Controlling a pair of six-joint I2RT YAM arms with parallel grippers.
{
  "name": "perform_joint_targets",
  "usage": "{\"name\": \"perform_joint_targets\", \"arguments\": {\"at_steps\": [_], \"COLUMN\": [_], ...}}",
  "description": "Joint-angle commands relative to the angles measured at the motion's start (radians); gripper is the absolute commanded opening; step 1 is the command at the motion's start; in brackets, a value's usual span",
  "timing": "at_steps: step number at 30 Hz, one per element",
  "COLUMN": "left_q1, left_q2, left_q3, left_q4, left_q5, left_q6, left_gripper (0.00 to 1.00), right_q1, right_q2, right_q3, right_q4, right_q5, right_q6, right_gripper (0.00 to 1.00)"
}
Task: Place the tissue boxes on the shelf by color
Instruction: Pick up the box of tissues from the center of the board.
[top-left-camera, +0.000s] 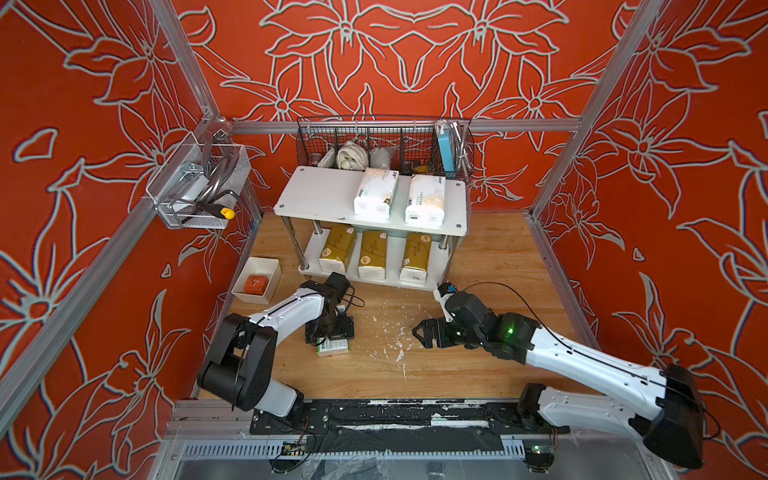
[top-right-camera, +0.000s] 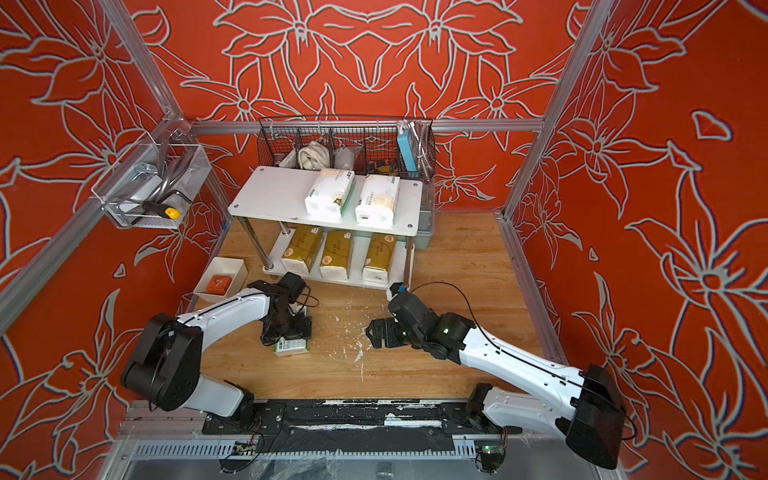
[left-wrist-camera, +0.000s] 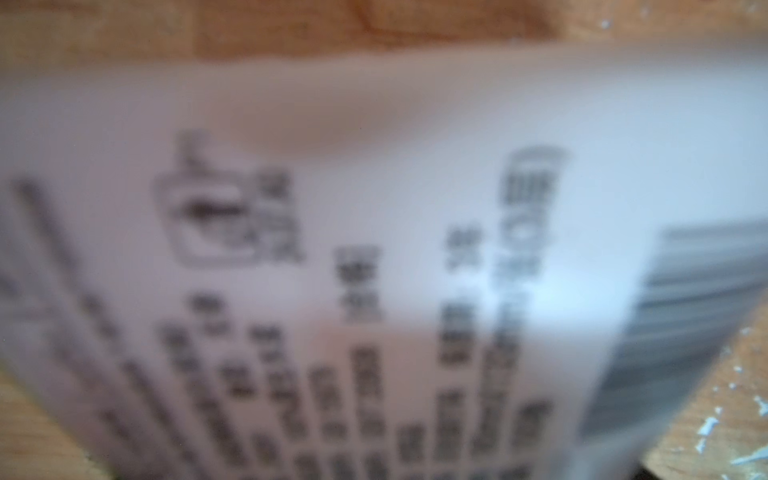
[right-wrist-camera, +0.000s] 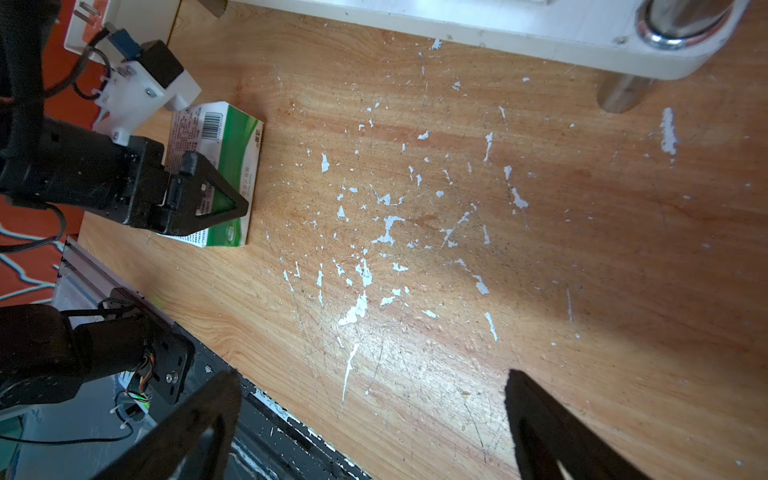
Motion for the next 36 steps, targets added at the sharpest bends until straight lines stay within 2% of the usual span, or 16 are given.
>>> {"name": "perform_joint_targets", "arguments": {"at_steps": [1, 4, 8, 11, 14, 18, 22, 28, 36], "left_q1": [-0.023, -0.029, -0.030, -0.030, -0.029, -0.029, -0.029, -0.029, -0.031], "left_q2": [-0.041, -0.126, -0.317, -0.495, -0.650, -0.774, -0.808, -0.775, -0.745], "left_q3": [0.018, 0.020, 0.010, -0.014, -0.061, -0.130, -0.178, -0.167, -0.099], "left_q4": [-0.003, -0.016, 0.001, 0.078, 0.221, 0.455, 0.694, 0.933, 0.972], "left_q5": [0.045, 0.115, 0.282, 0.465, 0.642, 0.780, 0.859, 0.937, 0.969], "left_q6": [-0.011, -0.012, -0.016, -0.051, -0.152, -0.338, -0.517, -0.692, -0.738], "left_gripper": [0.77, 0.70, 0.70, 0.74, 0.76, 0.78, 0.78, 0.81, 0.84], "right_q1": [-0.010, -0.017, -0.033, -0.059, -0.094, -0.139, -0.192, -0.237, -0.243], "right_q2": [-0.035, -0.066, -0.122, -0.169, -0.212, -0.252, -0.260, -0.191, -0.058], "right_q3": [-0.011, -0.028, -0.063, -0.097, -0.123, -0.126, -0.123, -0.083, 0.008], "right_q4": [0.001, 0.014, 0.065, 0.141, 0.237, 0.381, 0.593, 0.869, 1.019], "right_q5": [-0.021, -0.046, -0.110, -0.201, -0.302, -0.430, -0.540, -0.662, -0.736], "right_q6": [-0.011, -0.010, 0.007, 0.043, 0.096, 0.183, 0.300, 0.426, 0.477], "right_gripper": [0.99, 0.99, 0.99, 0.99, 0.99, 0.99, 0.99, 0.99, 0.99]}}
